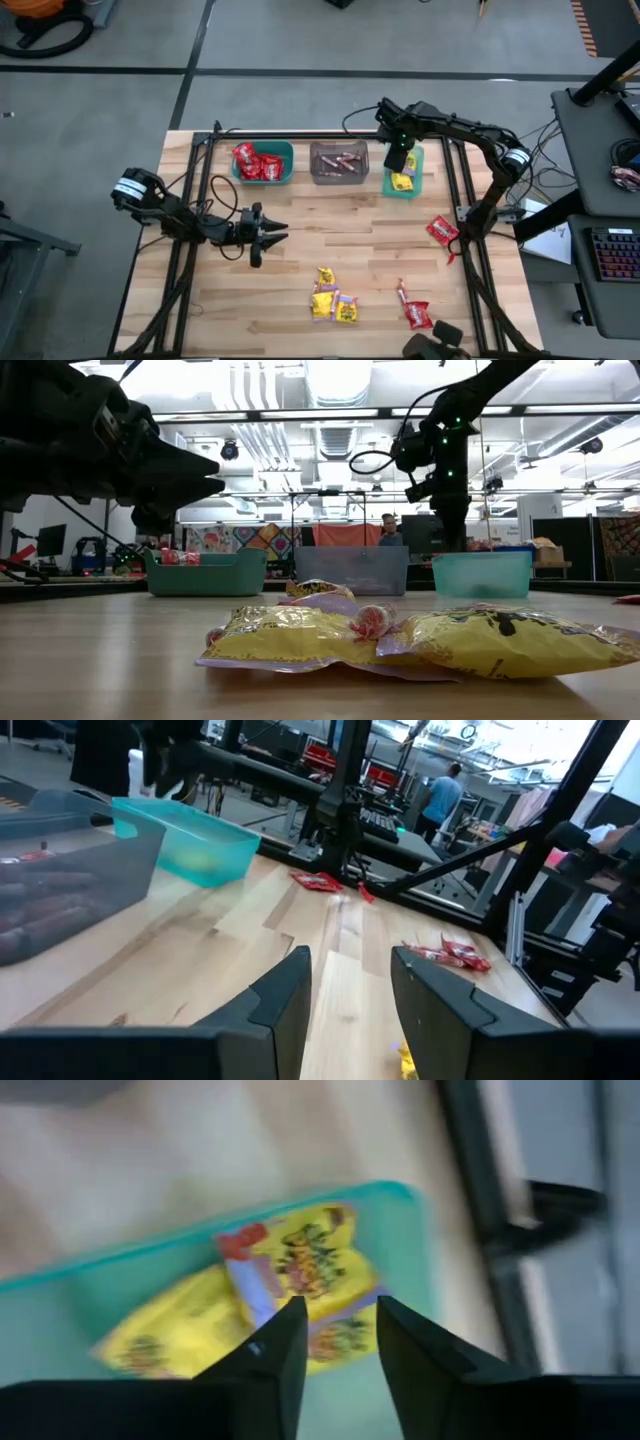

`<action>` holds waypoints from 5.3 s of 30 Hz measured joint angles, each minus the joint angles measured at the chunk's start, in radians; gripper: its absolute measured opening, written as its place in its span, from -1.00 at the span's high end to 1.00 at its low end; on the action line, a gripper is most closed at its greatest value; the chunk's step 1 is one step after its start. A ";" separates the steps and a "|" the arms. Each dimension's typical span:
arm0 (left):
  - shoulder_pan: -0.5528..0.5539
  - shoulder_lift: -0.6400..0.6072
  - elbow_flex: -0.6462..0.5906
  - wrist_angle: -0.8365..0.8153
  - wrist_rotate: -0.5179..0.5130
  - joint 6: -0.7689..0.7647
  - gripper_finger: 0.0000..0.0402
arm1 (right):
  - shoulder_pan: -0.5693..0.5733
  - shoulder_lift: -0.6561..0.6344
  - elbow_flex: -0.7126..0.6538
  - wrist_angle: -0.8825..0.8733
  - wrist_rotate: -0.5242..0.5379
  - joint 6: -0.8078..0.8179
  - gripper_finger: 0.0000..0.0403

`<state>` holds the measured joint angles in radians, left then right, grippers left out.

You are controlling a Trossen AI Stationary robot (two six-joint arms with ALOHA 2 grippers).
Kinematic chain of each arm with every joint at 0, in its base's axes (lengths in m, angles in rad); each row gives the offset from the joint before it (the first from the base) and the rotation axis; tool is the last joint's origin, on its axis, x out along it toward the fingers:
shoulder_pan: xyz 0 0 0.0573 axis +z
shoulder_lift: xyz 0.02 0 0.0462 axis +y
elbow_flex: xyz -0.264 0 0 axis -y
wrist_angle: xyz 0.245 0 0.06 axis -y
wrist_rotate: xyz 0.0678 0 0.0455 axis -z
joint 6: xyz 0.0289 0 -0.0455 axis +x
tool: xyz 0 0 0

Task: Sort candy
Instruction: Put the yellow candy into the light green bin

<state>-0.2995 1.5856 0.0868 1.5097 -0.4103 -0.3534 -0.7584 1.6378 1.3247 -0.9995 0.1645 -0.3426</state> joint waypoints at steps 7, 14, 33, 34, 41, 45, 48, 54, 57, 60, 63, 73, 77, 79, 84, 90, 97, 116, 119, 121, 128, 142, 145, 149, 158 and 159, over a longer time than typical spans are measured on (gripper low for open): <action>-0.001 0.000 0.000 0.000 0.001 -0.051 0.38 | 0.019 -0.047 0.070 -0.067 -0.079 0.124 0.31; -0.025 0.000 0.070 -0.057 0.014 -0.053 0.38 | 0.162 -0.212 0.025 -0.022 -0.298 0.253 0.37; -0.150 0.000 0.211 -0.282 0.028 -0.025 0.38 | 0.958 -0.424 -0.397 0.616 0.031 0.703 0.39; -0.154 0.000 0.214 -0.290 0.027 -0.030 0.38 | 0.986 -0.411 -0.396 0.619 0.059 0.722 0.39; -0.191 0.051 0.278 -0.324 0.027 -0.032 0.38 | 1.100 -0.310 -0.364 0.616 0.125 0.808 0.39; -0.200 0.113 0.320 -0.324 0.027 -0.033 0.38 | 1.128 -0.255 -0.346 0.614 0.120 0.844 0.39; -0.199 0.163 0.349 -0.323 0.019 -0.053 0.38 | 1.146 -0.222 -0.342 0.611 0.075 0.890 0.38; -0.200 0.252 0.403 -0.323 0.016 -0.079 0.35 | 1.195 -0.196 -0.341 0.591 -0.012 1.034 0.36; -0.201 0.279 0.420 -0.322 0.015 -0.086 0.30 | 1.225 -0.198 -0.340 0.570 -0.039 1.109 0.36; -0.201 0.297 0.430 -0.323 -0.008 -0.091 0.22 | 1.256 -0.203 -0.327 0.523 -0.045 1.190 0.36; -0.200 0.317 0.438 -0.322 -0.035 -0.094 0.11 | 1.282 -0.203 -0.315 0.464 -0.054 1.254 0.36; -0.200 0.439 0.507 -0.321 -0.119 -0.097 -0.12 | 1.319 -0.201 -0.315 0.450 -0.028 1.260 0.36; -0.193 0.494 0.541 -0.323 -0.146 -0.105 -0.13 | 1.319 -0.201 -0.315 0.450 0.009 1.229 0.36; -0.191 0.507 0.548 -0.322 -0.158 -0.107 -0.13 | 1.319 -0.201 -0.315 0.451 0.019 1.221 0.36; -0.191 0.523 0.544 -0.320 -0.157 -0.132 -0.12 | 1.319 -0.201 -0.316 0.452 0.020 1.215 0.36; -0.190 0.544 0.543 -0.315 -0.161 -0.145 -0.01 | 1.319 -0.200 -0.316 0.455 0.051 1.195 0.36; -0.190 0.547 0.555 -0.324 -0.158 -0.112 0.24 | 1.318 -0.200 -0.317 0.457 0.073 1.178 0.36; -0.190 0.510 0.536 -0.288 -0.181 -0.060 0.99 | 1.319 -0.200 -0.317 0.462 0.173 1.115 0.36; -0.189 0.467 0.532 -0.279 -0.183 -0.011 1.00 | 1.315 -0.200 -0.317 0.494 0.231 1.077 0.36; -0.189 0.433 0.532 -0.278 -0.183 0.033 1.00 | 1.307 -0.200 -0.317 0.530 0.250 1.033 0.36; -0.189 0.310 0.532 -0.395 -0.183 0.119 1.00 | 1.293 -0.200 -0.317 0.606 0.299 0.921 0.36; -0.193 0.232 0.532 -0.505 -0.186 0.128 1.00 | 1.219 -0.201 -0.328 0.832 0.490 0.684 0.36; -0.195 0.220 0.532 -0.519 -0.186 0.132 1.00 | 1.220 -0.201 -0.356 0.909 0.463 0.663 0.36; -0.195 0.216 0.532 -0.523 -0.186 0.132 1.00 | 1.221 -0.197 -0.404 1.006 0.416 0.673 0.36; -0.194 0.216 0.596 -0.541 -0.211 0.171 1.00 | 1.192 -0.088 -0.434 1.184 0.368 0.617 0.36; -0.194 0.216 0.604 -0.551 -0.212 0.175 1.00 | 1.190 -0.076 -0.434 1.186 0.368 0.611 0.36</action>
<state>-0.4938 1.8019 0.6905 0.9586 -0.6220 -0.1780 0.4313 1.5618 0.8909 0.1860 0.5328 0.2684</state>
